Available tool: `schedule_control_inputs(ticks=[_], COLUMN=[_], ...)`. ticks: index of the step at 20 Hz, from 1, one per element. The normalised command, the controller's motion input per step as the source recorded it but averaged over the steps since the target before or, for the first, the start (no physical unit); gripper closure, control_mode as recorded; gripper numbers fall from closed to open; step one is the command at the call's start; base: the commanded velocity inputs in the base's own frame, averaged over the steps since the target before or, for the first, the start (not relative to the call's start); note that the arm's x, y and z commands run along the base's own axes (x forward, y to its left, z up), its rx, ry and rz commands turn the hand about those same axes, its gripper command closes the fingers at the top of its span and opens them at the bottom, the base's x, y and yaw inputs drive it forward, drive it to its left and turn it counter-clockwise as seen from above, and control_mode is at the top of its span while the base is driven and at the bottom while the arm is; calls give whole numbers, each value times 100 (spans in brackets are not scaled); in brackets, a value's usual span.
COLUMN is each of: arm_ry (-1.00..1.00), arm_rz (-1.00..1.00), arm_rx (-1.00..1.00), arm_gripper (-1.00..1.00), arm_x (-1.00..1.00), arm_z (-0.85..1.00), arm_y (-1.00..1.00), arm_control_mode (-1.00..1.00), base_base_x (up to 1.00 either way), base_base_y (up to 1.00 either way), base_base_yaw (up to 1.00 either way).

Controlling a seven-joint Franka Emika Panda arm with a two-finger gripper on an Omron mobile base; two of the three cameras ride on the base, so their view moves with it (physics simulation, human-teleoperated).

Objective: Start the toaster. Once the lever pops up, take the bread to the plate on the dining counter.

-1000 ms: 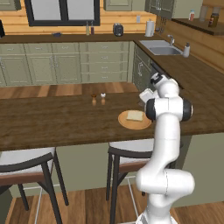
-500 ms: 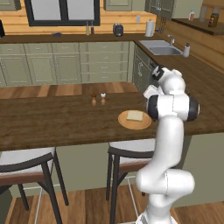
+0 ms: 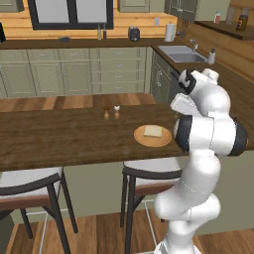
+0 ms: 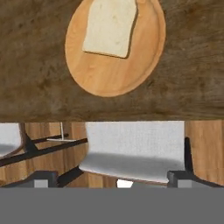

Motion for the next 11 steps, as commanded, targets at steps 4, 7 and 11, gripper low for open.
schedule_control_inputs(ticks=[4,7,11], arm_ry=[-31,-34,-30], arm_rz=[0,0,0], arm_rx=[-30,-27,-26], arm_gripper=[-100,-100,-100], arm_x=[-100,-83,-71], arm_z=[18,24,27], arm_y=[37,49,35], arm_control_mode=[-100,-100,-100], base_base_x=[0,0,0], base_base_y=[0,0,0], base_base_yaw=[0,0,0])
